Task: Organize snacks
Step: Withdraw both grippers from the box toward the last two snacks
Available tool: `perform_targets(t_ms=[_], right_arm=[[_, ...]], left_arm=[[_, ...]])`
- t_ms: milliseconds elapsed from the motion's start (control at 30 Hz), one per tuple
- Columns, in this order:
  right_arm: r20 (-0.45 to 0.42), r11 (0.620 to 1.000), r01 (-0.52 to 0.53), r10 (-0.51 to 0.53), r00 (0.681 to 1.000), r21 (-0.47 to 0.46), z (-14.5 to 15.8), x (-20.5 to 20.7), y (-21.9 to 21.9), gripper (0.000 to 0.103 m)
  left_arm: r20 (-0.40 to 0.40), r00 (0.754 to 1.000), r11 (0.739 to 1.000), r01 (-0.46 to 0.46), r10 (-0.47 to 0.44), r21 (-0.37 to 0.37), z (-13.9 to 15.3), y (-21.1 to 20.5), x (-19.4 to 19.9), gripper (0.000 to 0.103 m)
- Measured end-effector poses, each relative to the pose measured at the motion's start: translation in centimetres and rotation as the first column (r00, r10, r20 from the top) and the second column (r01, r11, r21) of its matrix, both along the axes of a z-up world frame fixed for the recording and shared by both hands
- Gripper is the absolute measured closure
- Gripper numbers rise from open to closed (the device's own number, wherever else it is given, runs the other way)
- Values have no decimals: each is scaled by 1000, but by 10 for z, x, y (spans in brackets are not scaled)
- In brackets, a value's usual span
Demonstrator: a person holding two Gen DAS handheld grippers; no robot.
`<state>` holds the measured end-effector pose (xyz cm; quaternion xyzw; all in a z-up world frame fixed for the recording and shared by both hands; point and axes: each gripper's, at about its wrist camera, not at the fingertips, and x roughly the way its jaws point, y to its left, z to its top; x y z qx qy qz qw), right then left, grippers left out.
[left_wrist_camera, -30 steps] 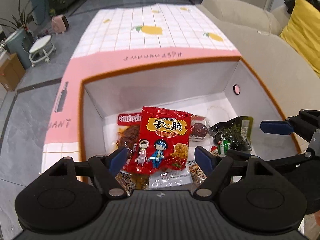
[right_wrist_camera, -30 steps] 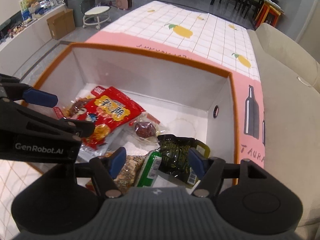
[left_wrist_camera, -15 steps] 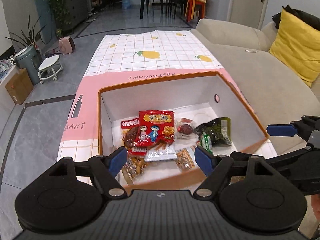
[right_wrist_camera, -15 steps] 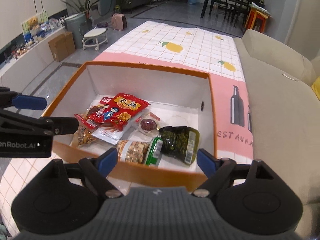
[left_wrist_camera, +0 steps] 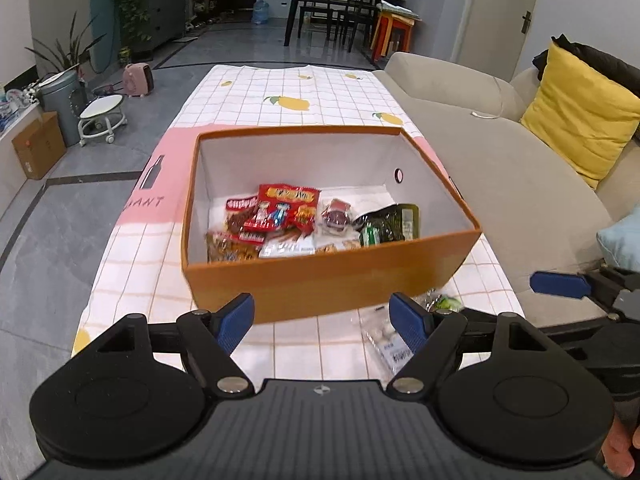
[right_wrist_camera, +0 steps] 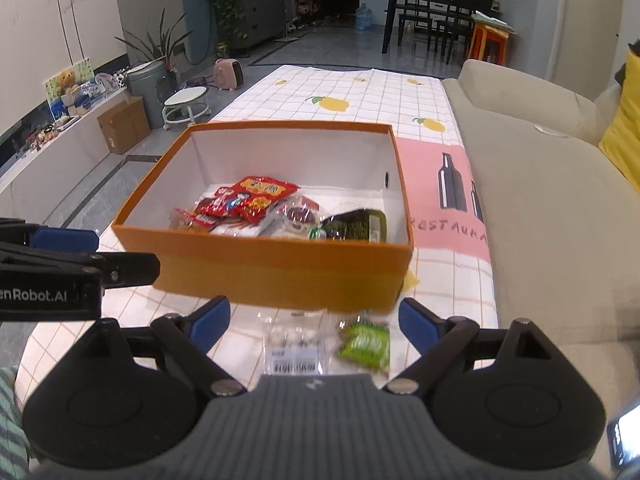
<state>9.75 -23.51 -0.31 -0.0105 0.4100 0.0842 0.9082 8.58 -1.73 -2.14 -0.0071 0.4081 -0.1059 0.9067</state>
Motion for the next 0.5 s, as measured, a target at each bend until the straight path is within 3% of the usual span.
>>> perform_targets(t_ms=[167, 500], right_arm=[[-5, 1000, 13, -13, 1000, 14, -10, -26, -7, 14], [3, 989, 146, -146, 989, -12, -39, -62, -36, 14]], left_arm=[[11, 1000, 1000, 9, -9, -8, -9, 4, -17, 13], [-16, 998, 997, 62, -63, -34, -44, -14, -33, 17]])
